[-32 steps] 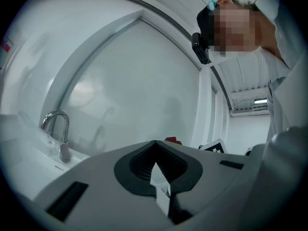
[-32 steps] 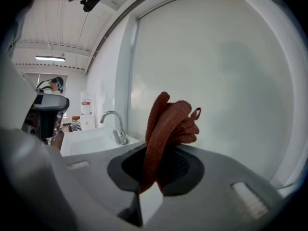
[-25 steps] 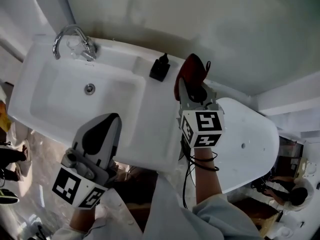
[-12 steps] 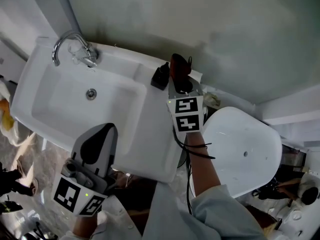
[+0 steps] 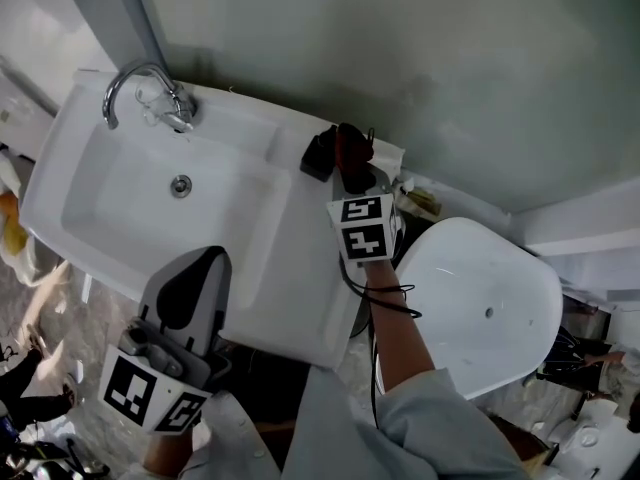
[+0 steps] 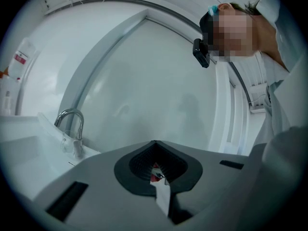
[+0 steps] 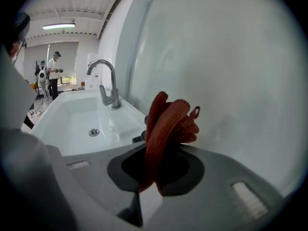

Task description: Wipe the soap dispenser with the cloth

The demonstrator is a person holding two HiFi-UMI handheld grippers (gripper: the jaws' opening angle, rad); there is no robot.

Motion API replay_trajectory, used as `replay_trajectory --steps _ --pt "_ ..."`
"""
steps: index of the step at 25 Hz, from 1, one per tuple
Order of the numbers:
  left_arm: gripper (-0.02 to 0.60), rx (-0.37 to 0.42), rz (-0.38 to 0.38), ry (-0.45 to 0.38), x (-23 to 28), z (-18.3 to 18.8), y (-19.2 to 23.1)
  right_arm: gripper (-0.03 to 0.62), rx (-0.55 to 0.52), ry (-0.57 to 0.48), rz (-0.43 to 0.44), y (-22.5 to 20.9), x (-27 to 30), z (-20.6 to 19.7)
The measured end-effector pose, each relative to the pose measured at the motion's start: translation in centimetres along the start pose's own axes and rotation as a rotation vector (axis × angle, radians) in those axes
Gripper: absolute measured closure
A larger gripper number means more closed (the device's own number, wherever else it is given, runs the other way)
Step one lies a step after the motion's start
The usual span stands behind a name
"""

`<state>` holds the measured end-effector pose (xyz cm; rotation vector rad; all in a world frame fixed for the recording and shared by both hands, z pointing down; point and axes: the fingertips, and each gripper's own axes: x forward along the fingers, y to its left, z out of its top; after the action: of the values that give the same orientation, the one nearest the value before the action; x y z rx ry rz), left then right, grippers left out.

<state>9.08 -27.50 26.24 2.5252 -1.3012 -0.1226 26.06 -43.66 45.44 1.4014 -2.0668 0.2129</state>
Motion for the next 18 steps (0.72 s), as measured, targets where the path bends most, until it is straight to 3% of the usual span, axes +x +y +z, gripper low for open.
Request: replay_trajectory --steps 18 --pt "0.578 0.016 -0.071 0.015 0.2 0.7 1.0 0.539 0.207 0.193 0.077 2.8 2.0 -7.2"
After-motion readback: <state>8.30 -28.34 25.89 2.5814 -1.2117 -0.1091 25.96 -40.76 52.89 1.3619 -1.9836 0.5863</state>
